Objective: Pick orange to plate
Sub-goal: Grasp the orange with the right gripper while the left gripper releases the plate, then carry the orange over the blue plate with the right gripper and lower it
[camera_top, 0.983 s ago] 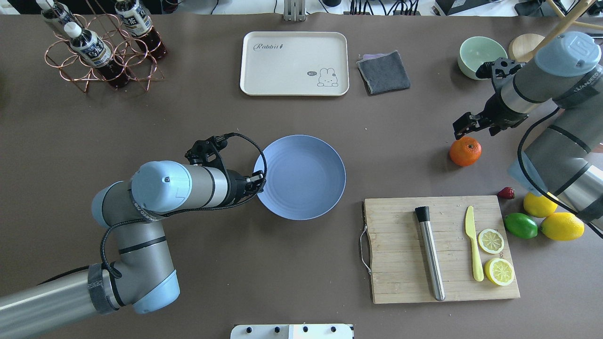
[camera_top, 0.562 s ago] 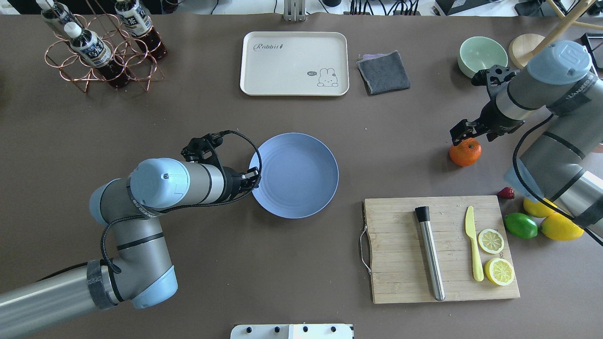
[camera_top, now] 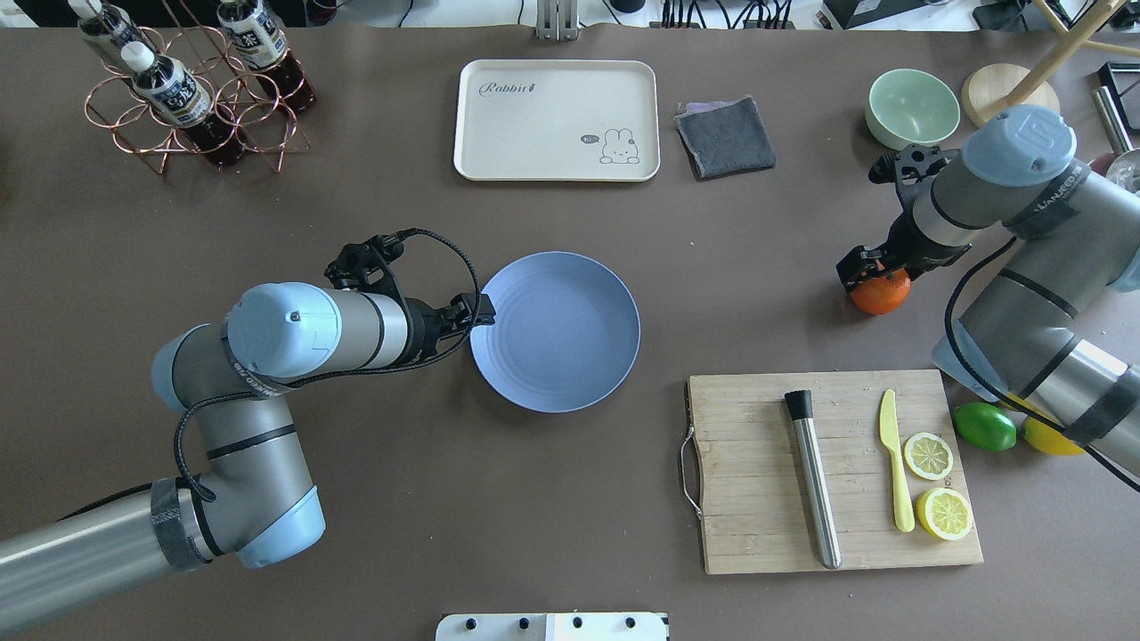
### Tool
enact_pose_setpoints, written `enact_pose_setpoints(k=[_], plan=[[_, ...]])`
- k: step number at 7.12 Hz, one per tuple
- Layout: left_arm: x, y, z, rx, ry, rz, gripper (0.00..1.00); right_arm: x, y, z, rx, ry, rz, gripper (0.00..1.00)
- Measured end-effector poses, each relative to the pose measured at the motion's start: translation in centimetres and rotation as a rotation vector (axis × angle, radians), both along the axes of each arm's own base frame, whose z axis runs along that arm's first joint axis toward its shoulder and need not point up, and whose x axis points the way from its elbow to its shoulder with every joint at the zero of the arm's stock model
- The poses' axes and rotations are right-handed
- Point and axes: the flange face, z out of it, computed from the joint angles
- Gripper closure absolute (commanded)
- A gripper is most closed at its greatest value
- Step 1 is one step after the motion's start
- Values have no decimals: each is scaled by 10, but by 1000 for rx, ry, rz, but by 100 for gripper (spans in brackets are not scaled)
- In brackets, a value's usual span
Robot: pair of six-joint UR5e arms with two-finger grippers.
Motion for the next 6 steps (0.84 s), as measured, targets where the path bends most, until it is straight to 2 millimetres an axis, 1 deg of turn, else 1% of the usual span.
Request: enact_pose_setpoints(k=[1,2,3,4,5,6], plan=[[-3,-1,-3,2,6,-1,2,-2,1,0,2,0,-4,100],[-10,-6,-8,3,13,3,2,-3,2,-9,14,-12,-7,100],[-25,-19,-10,13,9,18,2,1,3,-29,35,-41,-5,100],[-46,-32,-2,49,-21,34,2,4,3,-60,50,-83,16,100],[-75,-46,20,124,-89,49,2,-5,1,-102,50,-134,52,100],[-113,-60,45,242,-180,77,2,-29,3,-145,52,-179,77,100]])
